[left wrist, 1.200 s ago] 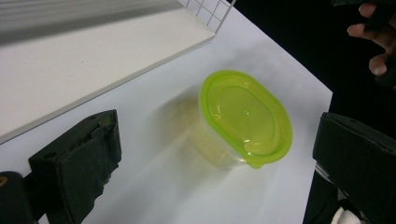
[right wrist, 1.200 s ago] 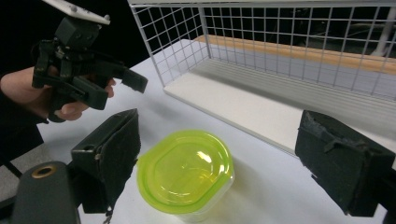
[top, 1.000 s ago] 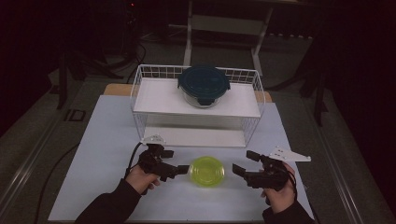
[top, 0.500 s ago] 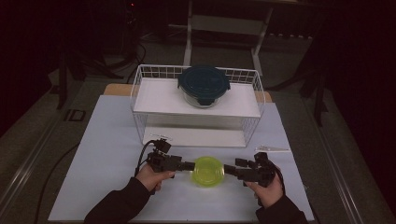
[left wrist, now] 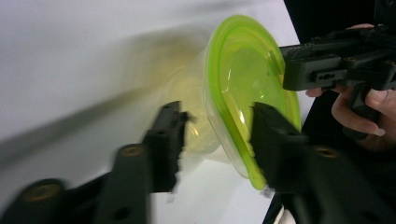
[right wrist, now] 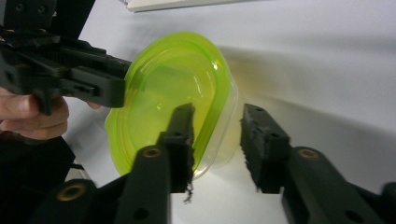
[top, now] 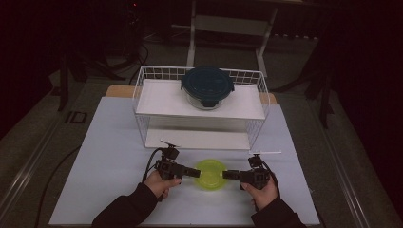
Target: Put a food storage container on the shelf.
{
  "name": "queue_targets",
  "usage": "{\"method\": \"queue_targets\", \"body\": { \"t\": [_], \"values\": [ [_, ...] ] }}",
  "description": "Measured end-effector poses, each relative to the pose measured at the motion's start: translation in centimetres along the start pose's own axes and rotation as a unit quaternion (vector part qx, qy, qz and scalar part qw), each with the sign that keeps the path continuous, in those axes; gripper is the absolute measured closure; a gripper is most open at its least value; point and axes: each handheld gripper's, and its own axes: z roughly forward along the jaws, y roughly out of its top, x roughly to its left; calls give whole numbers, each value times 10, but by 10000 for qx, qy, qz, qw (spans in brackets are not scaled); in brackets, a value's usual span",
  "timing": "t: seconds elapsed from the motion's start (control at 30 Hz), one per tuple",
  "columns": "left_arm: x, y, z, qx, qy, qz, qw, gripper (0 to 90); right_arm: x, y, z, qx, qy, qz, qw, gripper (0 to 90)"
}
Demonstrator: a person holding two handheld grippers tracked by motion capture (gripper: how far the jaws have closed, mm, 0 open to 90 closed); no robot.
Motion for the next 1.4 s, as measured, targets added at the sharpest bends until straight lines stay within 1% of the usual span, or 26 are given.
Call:
{"method": "queue_targets", "body": {
  "t": [0.07, 0.17, 0.2, 0.27, 0.3, 0.37, 0.4, 0.47, 0.5, 0.53, 0.6, 0.63, 0.67, 0.7, 0.77, 0.87, 0.93, 1.0, 1.07, 1.13, 1.27, 1.4],
  "values": [
    [0, 0, 0, 77, -118, 56, 9999, 634, 1, -1, 0, -2, 22, 2, 10000, 701],
    [-1, -1, 1, 95, -148, 76, 9998, 677, 6, -1, -1, 57, -101, -166, 9998, 707],
    [-2, -1, 1, 79, -136, 52, 9999, 694, 7, -2, -1, 55, -125, -175, 9998, 709],
    [-4, -2, 0, 57, -73, 117, 9999, 701, 7, -2, -1, 66, -106, -145, 9998, 712],
    [-5, -2, 0, 44, -61, 90, 9999, 707, 7, -3, -1, 77, -95, -156, 9998, 712],
    [-6, -3, 0, 11, -52, 109, 9999, 716, 8, -3, -1, 89, -120, -182, 9997, 712],
    [-6, -3, 0, 27, -68, 102, 9999, 719, 9, -4, -1, 97, -153, -250, 9995, 711],
    [-4, -3, 0, 32, -115, 36, 9999, 731, 11, -5, -1, 98, -163, -263, 9995, 711],
    [-4, -3, 0, 32, -115, 36, 9999, 735, 11, -5, -1, 102, -136, -277, 9995, 714],
    [-3, -4, -1, 29, -132, 3, 9999, 740, 11, -5, -1, 105, -107, -229, 9996, 721],
    [-5, -5, -2, 36, -131, 2, 9999, 751, 12, -6, -1, 133, -3, -125, 9998, 742],
    [-6, -6, -3, 21, -122, -4, 9999, 759, 13, -6, -2, 130, -16, -76, 9999, 751],
    [-8, -7, -3, 5, -106, 19, 9999, 766, 14, -7, -2, 96, -53, -88, 9999, 763],
    [-9, -7, -4, -14, -121, 4, 9999, 771, 16, -7, -3, 46, -102, -80, 9999, 776],
    [-9, -7, -5, -36, -161, -25, 9999, 796, 19, -6, -4, -32, -222, -148, 9996, 799],
    [-11, -7, -6, -108, -94, 48, 9999, 804, 21, -6, -4, -69, -315, -219, 9992, 803],
    [-12, -7, -9, -136, -120, 75, 9998, 807, 21, -5, -5, -74, -281, -184, 9994, 803],
    [-15, -6, -12, -158, -99, 109, 9998, 807, 22, -5, -7, -124, -243, -208, 9994, 803],
    [-18, -4, -16, -207, -128, 159, 9996, 808, 26, -3, -9, -174, -255, -245, 9992, 803],
    [-22, -3, -21, -243, -113, 201, 9994, 808, 30, -1, -12, -244, -259, -339, 9988, 803],
    [-27, 0, -28, -345, -105, 280, 9990, 809, 36, 4, -16, -332, -224, -425, 9983, 803],
    [-31, 1, -35, -422, -165, 267, 9986, 809, 43, 7, -20, -420, -232, -553, 9973, 802]
  ]
}}
